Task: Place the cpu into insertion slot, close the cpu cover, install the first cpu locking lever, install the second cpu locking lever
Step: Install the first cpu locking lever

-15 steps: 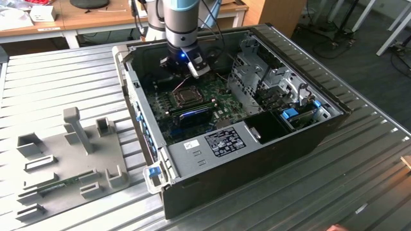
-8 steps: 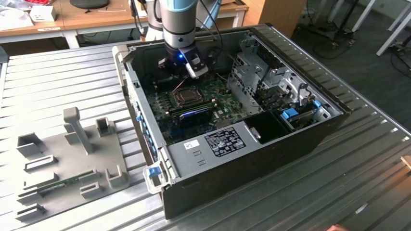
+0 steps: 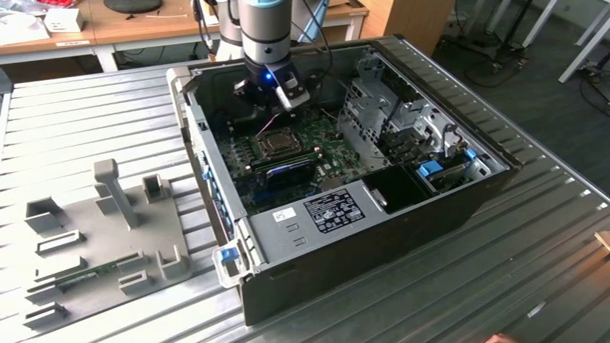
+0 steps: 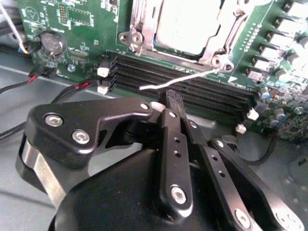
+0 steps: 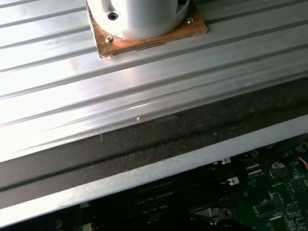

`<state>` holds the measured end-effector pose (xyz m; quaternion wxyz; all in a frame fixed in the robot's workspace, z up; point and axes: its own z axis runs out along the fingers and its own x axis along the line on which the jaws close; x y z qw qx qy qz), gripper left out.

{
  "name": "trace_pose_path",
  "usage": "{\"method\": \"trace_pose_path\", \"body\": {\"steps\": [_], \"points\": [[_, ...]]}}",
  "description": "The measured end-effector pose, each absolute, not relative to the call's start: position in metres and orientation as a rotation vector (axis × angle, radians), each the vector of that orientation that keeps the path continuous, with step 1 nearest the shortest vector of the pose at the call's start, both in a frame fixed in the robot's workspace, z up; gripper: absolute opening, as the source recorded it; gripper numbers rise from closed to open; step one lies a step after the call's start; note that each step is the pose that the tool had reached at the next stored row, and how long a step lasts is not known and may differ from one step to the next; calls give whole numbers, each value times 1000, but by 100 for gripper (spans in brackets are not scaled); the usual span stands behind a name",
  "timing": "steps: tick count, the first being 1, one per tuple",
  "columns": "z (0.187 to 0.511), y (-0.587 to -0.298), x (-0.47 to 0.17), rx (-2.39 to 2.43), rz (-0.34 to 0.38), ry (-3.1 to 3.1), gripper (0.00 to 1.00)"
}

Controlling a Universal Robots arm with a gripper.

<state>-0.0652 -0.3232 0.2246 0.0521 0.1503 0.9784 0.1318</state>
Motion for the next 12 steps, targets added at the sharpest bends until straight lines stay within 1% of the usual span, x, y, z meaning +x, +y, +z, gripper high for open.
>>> {"method": "trace_pose_path", "body": {"steps": [12], "points": [[228,-332,-65,457,405,2976,10]]}}
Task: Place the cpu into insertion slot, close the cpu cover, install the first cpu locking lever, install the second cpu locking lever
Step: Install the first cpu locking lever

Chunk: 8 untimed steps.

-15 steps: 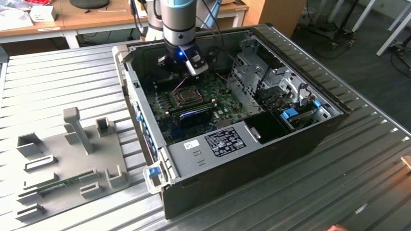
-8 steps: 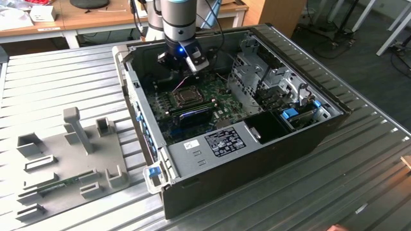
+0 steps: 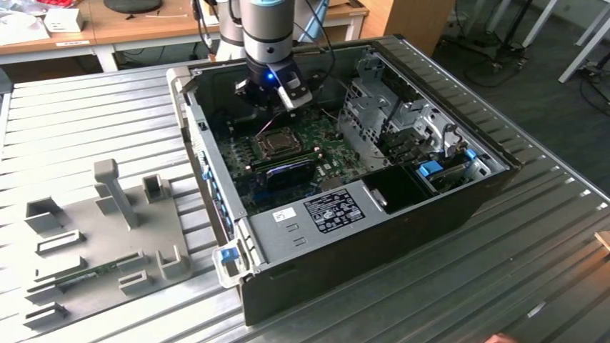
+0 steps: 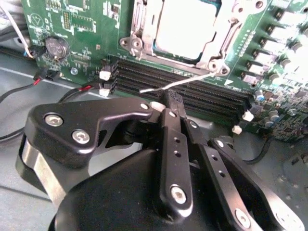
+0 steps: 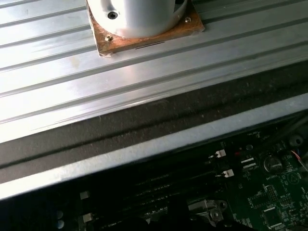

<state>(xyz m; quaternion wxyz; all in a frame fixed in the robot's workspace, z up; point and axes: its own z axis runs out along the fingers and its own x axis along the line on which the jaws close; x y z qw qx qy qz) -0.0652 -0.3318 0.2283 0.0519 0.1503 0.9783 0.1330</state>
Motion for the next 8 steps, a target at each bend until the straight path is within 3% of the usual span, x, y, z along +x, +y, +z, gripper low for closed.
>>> {"method": "trace_pose_path", "body": {"steps": [8], "points": [[226,-333,-65,458,437,2969,10]]}}
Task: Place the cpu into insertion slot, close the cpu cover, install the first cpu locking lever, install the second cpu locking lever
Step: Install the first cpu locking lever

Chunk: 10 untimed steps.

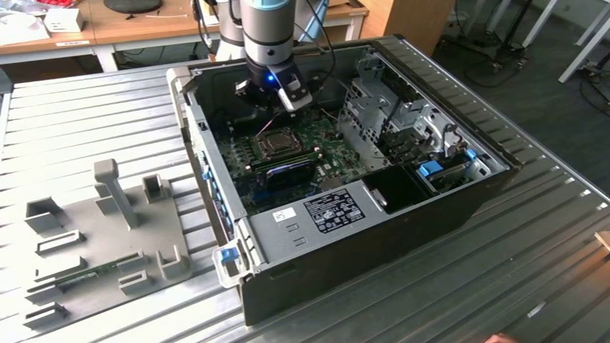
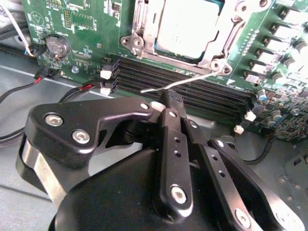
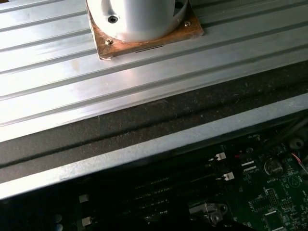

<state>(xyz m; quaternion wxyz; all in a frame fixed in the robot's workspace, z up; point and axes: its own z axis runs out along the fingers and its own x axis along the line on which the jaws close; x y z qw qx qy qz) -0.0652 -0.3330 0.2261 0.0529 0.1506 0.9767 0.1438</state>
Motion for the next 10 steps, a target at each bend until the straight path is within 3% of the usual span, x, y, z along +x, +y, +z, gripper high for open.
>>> {"method": "trace_pose_path", "body": {"steps": [10], "points": [[222,-335,-65,457,437,2969,10]]}}
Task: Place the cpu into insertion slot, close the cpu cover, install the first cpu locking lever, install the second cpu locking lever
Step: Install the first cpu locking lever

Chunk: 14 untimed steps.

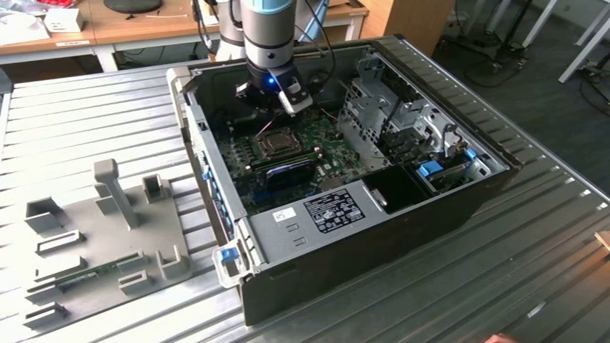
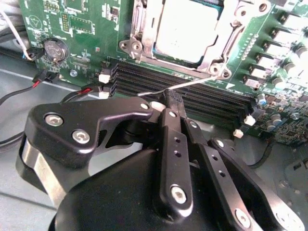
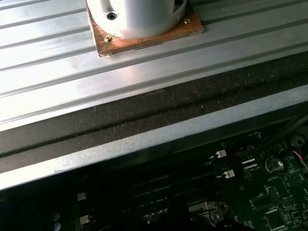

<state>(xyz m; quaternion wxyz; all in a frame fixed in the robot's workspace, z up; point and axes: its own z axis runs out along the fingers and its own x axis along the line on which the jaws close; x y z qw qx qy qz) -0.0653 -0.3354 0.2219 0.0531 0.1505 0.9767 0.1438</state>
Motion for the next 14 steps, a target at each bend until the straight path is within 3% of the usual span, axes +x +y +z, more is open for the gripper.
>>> {"method": "trace_pose_path", "body": {"steps": [14], "points": [[213,-336,-61,457,438,2968,10]]}}
